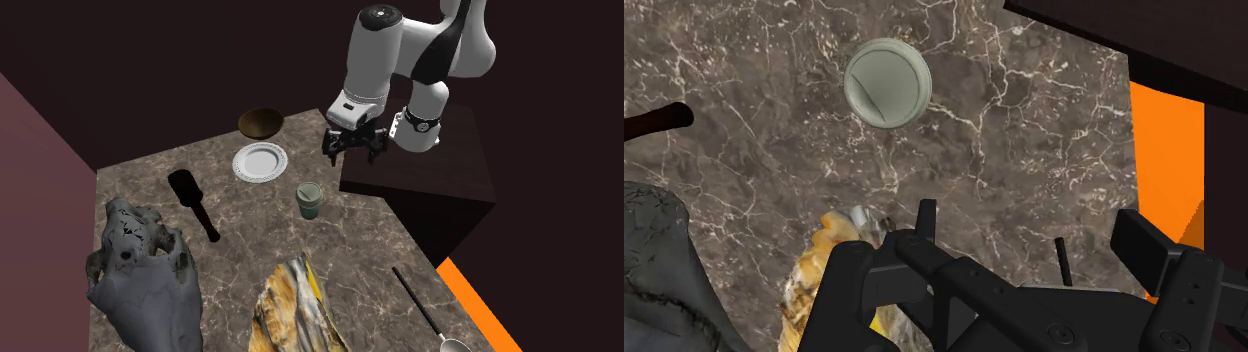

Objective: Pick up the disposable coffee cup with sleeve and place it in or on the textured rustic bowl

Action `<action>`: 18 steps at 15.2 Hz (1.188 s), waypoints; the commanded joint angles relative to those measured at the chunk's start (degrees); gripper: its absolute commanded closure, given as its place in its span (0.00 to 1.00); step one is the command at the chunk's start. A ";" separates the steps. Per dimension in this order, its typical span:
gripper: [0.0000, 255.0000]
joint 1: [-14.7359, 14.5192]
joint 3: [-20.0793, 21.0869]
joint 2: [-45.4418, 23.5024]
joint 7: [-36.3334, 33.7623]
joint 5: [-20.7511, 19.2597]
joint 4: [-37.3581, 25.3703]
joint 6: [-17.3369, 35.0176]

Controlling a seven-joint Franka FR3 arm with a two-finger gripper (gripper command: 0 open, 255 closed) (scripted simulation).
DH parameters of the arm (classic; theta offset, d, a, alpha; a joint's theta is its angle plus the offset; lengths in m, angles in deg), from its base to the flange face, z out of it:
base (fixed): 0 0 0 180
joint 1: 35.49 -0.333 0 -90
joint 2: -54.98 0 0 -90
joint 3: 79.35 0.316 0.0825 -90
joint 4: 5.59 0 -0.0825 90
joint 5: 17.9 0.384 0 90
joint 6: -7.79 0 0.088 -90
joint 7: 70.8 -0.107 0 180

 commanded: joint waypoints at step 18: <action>0.00 3.81 -2.60 -40.11 35.65 32.37 -12.13 19.18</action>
